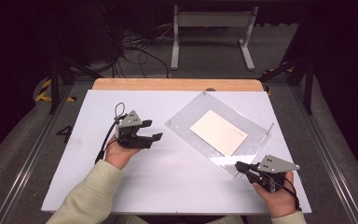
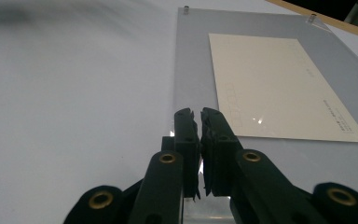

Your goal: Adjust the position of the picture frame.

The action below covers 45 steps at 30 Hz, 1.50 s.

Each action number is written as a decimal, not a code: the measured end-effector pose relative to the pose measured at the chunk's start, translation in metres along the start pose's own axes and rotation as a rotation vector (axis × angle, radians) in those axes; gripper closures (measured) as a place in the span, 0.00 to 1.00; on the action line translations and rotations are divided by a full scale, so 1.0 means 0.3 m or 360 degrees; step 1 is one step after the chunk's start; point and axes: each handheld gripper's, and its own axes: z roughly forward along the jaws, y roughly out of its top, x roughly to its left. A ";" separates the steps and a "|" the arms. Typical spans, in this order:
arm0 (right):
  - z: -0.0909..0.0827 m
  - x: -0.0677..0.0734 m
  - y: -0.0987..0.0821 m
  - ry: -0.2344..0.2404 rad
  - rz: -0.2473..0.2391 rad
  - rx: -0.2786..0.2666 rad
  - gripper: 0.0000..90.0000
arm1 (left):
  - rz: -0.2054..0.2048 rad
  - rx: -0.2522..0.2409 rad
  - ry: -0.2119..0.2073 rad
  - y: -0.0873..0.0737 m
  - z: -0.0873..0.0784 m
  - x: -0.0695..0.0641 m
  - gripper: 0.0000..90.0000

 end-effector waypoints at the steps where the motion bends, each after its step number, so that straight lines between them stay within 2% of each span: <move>1: -0.004 0.003 -0.001 0.0005 -0.0001 0.0004 0.94 | 0.0010 -0.0010 0.0003 0.008 0.012 0.002 0.36; 2: -0.009 0.006 -0.003 0.0009 -0.0003 0.0006 0.94 | 0.0015 -0.0016 0.0006 0.013 0.025 0.003 0.36; 3: -0.020 0.013 -0.008 0.0017 0.0006 0.0010 0.94 | 0.0007 0.0027 -0.0010 0.026 0.058 0.004 0.37; 4: -0.020 0.013 -0.008 0.0017 0.0006 0.0010 0.94 | 0.0007 0.0027 -0.0010 0.026 0.058 0.004 0.37; 7: -0.036 0.026 -0.013 0.0031 0.0006 0.0019 0.94 | 0.0021 0.0044 -0.0006 0.037 0.105 0.006 0.39; 10: -0.049 0.038 -0.019 0.0040 0.0008 0.0024 0.94 | 0.0002 0.0056 -0.0009 0.026 0.151 0.010 0.44; 11: -0.056 0.044 -0.023 0.0048 0.0007 0.0024 0.94 | -0.0002 0.0061 -0.0004 0.019 0.167 0.016 0.50; 12: -0.056 0.044 -0.023 0.0048 0.0007 0.0024 0.94 | -0.0011 0.0075 -0.0007 0.012 0.181 0.022 0.50; 14: -0.061 0.048 -0.026 0.0049 0.0010 0.0022 0.94 | -0.0029 0.0076 0.0002 -0.003 0.205 0.036 0.58; 17: -0.065 0.053 -0.029 0.0051 0.0012 0.0019 0.94 | -0.0084 0.0080 0.0013 -0.021 0.237 0.053 0.65; 20: -0.067 0.055 -0.030 0.0051 0.0011 0.0020 0.94 | -0.0083 0.0091 0.0022 -0.033 0.258 0.062 0.69; 22: -0.068 0.055 -0.029 0.0054 0.0010 0.0022 0.94 | -0.0078 0.0113 0.0036 -0.041 0.272 0.065 0.70; 25: -0.068 0.056 -0.029 0.0057 0.0009 0.0024 0.94 | -0.0120 0.0149 0.0030 -0.055 0.292 0.070 0.68; 28: -0.068 0.057 -0.029 0.0059 0.0005 0.0025 0.94 | -0.0139 0.0142 0.0048 -0.057 0.300 0.070 0.66; 29: -0.069 0.057 -0.029 0.0062 0.0005 0.0025 0.94 | -0.0135 0.0127 0.0042 -0.056 0.300 0.069 0.66; 30: -0.069 0.057 -0.029 0.0064 0.0005 0.0024 0.94 | -0.0102 0.0121 0.0056 -0.054 0.298 0.070 0.67; 31: -0.069 0.058 -0.029 0.0067 0.0006 0.0022 0.94 | -0.0109 0.0128 0.0050 -0.055 0.301 0.063 0.68; 33: -0.069 0.060 -0.029 0.0071 0.0003 0.0023 0.94 | -0.0075 0.0139 0.0072 -0.053 0.306 0.051 0.72; 36: -0.069 0.061 -0.029 0.0079 0.0001 0.0024 0.94 | 0.0040 0.0161 0.0103 -0.050 0.315 0.030 0.79; 38: -0.069 0.062 -0.029 0.0082 -0.0001 0.0024 0.94 | 0.0046 0.0183 0.0123 -0.048 0.319 0.028 0.83; 40: -0.070 0.064 -0.028 0.0084 -0.0002 0.0027 0.94 | 0.0018 0.0231 0.0115 -0.043 0.328 0.035 0.86; 42: -0.070 0.064 -0.029 0.0085 -0.0002 0.0027 0.94 | 0.0009 0.0231 0.0111 -0.041 0.332 0.042 0.91; 45: -0.070 0.064 -0.030 0.0083 -0.0005 0.0021 0.94 | 0.0009 0.0234 0.0108 -0.040 0.331 0.044 0.92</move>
